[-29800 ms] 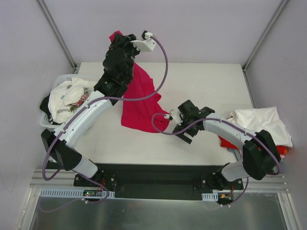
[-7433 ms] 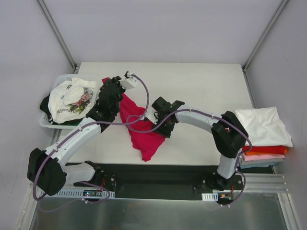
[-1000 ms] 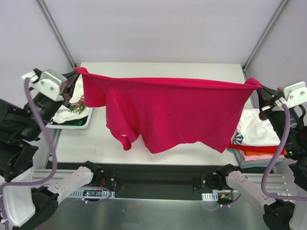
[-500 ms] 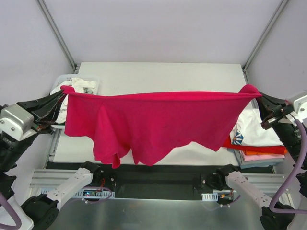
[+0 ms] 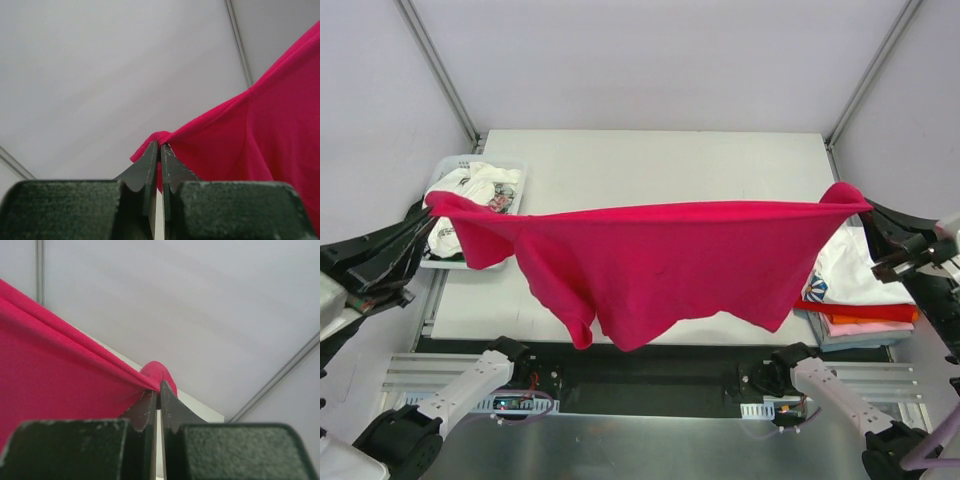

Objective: Fold and stack the t-shirts
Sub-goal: Flatten out the tshirt

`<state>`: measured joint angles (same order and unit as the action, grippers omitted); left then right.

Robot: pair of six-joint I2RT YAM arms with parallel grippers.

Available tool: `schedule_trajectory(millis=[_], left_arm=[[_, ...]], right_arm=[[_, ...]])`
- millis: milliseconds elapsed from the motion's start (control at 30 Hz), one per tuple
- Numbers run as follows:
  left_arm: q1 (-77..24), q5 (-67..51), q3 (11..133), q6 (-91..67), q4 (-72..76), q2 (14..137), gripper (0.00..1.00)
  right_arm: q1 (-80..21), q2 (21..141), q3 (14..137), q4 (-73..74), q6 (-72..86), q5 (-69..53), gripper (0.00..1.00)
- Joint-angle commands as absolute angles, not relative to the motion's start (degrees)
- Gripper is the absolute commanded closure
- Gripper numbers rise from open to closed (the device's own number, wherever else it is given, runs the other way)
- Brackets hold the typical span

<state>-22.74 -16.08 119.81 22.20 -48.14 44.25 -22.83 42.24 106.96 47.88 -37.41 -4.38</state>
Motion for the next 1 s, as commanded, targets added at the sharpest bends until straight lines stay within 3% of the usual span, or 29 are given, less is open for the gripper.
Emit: schedule_trajectory(millis=[0,333,967], left_arm=[[-21.4,-18.0,125.9,20.6,-45.3,43.8,1.00],[-20.3,-21.5,124.5,21.6,-47.8,41.9,1.00],[-20.5,-4.5,102.4,31.6,-37.2,47.6,1.00]], right_arm=[[-21.7,42.2,111.2,47.3,-35.6,-5.1,0.99],[-21.3,41.2,111.1,49.2,-37.6,-8.8,0.99],[-21.4,45.0,95.4,39.4,-46.1,6.0,0.99]])
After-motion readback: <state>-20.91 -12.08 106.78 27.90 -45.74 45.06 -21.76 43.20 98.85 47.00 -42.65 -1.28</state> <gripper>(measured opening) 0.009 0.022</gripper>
